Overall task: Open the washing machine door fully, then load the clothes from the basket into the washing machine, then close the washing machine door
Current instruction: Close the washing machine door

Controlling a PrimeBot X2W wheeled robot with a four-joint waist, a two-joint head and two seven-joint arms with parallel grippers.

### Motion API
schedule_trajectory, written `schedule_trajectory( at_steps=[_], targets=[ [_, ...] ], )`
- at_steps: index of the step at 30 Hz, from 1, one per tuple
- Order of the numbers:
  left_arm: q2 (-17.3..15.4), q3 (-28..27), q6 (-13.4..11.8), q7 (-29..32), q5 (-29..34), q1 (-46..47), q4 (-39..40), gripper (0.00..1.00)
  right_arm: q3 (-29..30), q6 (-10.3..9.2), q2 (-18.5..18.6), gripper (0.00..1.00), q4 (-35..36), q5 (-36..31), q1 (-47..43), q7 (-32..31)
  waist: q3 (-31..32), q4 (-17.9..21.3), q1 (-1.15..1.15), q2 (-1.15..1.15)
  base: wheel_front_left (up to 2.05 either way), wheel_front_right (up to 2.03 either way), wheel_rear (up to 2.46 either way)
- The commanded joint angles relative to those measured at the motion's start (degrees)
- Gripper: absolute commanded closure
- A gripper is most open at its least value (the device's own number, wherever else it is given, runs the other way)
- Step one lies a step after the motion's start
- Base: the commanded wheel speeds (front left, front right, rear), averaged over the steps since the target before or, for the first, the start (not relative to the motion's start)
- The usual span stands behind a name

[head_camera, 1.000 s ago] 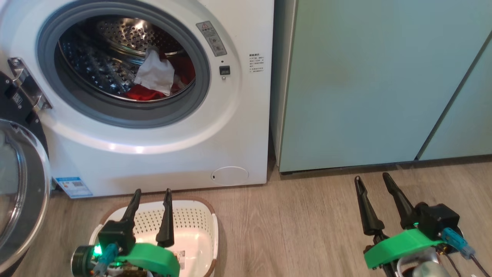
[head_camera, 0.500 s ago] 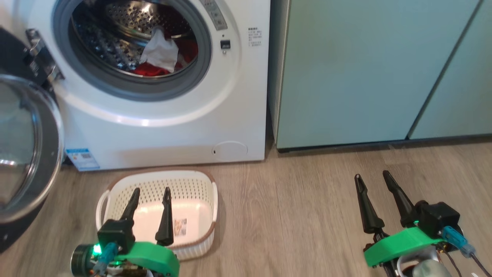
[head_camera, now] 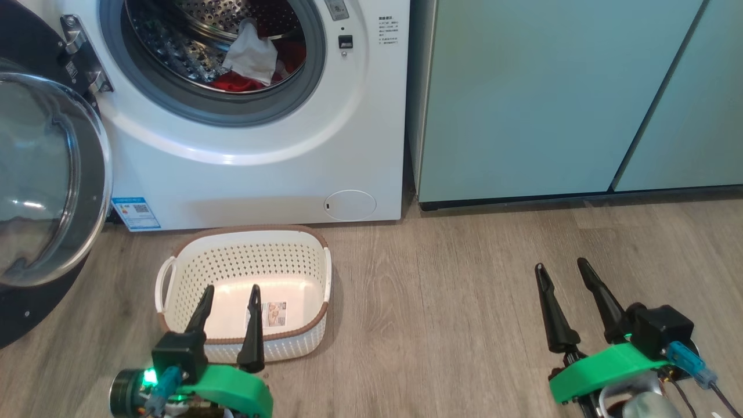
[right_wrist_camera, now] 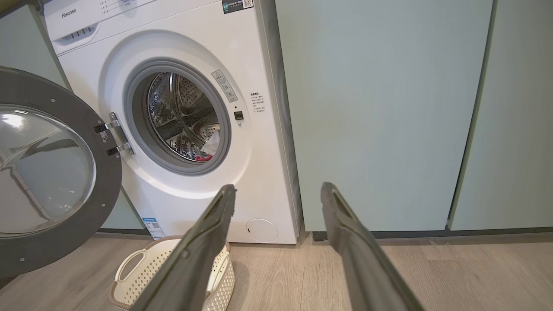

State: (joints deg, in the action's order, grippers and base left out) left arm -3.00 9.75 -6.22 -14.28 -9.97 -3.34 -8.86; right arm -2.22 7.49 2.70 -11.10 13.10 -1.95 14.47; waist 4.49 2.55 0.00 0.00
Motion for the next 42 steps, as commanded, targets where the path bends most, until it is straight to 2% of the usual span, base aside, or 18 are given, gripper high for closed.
schedule_trajectory(
  at_steps=[1,17,23,28,33,42],
  targets=[
    [0.13,-1.55,-0.14,-0.72,0.48,3.17,1.66,0.00,-1.32,0.00,0.18,0.00,1.72,0.09,2.34,0.52,-0.03,-0.06,0.00,0.00,0.00,0.00,0.00],
    [0.13,-1.49,0.10,-0.72,0.81,2.79,1.79,0.00,-1.63,0.00,0.18,0.00,1.69,-0.15,2.01,0.52,-0.21,-0.47,0.00,0.00,0.00,0.00,0.00],
    [0.13,-0.78,0.37,-0.72,1.06,3.08,1.56,0.00,-1.86,0.00,0.18,0.00,2.08,0.12,1.79,0.52,-1.10,-2.72,0.00,0.00,0.00,0.00,0.00],
    [0.13,-0.50,0.34,-0.72,0.49,3.40,1.02,0.00,-1.76,0.00,0.18,0.00,2.50,0.70,1.44,0.52,-2.25,-7.27,0.00,0.00,0.00,0.00,0.00],
    [0.13,-0.12,0.58,-0.72,0.96,3.93,0.64,0.00,-1.76,0.00,0.18,0.00,2.92,1.15,1.14,0.52,-2.81,-14.26,0.00,0.00,0.00,0.00,0.00],
    [0.12,-3.11,1.33,-0.72,2.96,3.35,0.82,0.00,-3.41,0.00,0.18,0.00,3.29,3.12,1.96,0.52,-2.17,-25.50,0.00,0.00,0.00,0.00,0.00]
  ],
)
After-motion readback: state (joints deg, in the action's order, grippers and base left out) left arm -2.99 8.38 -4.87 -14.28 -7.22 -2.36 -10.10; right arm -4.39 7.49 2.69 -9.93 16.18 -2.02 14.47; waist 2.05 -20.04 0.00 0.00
